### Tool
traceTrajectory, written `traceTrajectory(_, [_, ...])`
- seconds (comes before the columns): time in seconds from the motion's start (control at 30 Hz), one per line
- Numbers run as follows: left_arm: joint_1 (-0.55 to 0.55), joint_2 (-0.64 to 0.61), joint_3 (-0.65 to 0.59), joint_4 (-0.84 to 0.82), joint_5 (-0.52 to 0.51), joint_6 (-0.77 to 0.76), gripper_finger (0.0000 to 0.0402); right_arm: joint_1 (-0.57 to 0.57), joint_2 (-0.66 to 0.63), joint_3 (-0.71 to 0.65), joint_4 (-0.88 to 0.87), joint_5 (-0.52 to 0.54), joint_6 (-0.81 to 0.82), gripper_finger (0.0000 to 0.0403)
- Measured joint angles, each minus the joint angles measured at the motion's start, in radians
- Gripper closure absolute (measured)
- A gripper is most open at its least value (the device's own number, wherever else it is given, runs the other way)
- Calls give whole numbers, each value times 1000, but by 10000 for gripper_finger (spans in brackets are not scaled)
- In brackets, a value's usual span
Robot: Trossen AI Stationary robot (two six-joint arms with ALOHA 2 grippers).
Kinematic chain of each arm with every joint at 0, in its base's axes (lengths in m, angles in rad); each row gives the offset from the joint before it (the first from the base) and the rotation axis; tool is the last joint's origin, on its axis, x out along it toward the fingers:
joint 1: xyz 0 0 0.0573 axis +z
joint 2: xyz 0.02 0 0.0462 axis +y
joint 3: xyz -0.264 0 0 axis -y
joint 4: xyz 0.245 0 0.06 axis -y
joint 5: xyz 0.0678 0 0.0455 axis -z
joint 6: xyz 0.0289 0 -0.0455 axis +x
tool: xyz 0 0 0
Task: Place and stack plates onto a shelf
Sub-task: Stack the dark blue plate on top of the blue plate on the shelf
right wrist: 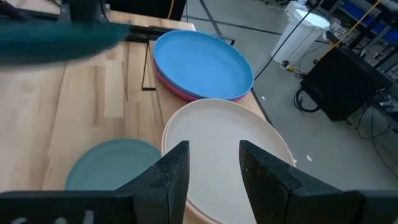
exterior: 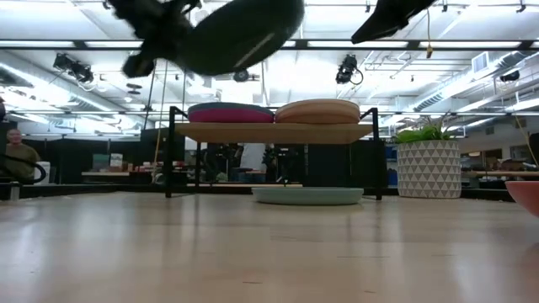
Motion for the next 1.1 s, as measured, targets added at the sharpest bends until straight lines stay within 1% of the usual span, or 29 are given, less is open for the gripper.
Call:
traceTrajectory(0.2, [214,75,210,-15,90,122,396,0,27,0,-3,-5,2,257])
traceTrajectory(0.3, [306,129,338,-75,175,171,396,2,27,0,-4,-6,14,257])
traceTrajectory(0.4, [397,188,436,-154,279,210,396,2,24,0,-6,1,17,257])
traceTrajectory(0.5, [483,229,505,-178,383,233,396,2,11,10,-13,82,5,257])
traceTrajectory(0.6, [556,258,552,-203,434,250,396,-1,-7,45,-11,159,-20,257])
traceTrajectory(0.7, [607,287,592,-220,453,277,396,-11,-21,73,-11,176,-40,257])
traceTrajectory(0.87, [669,343,654,-293,469,331,396,-26,-25,87,-37,176,-23,257])
traceTrajectory(0.9, [678,355,665,-312,458,338,396,-28,-26,87,-49,176,-20,257])
traceTrajectory(1.03, [701,411,716,-405,352,392,396,-31,-24,85,-73,176,8,257])
traceTrajectory(1.1, [710,438,729,-434,318,414,396,-33,-24,85,-74,176,11,257])
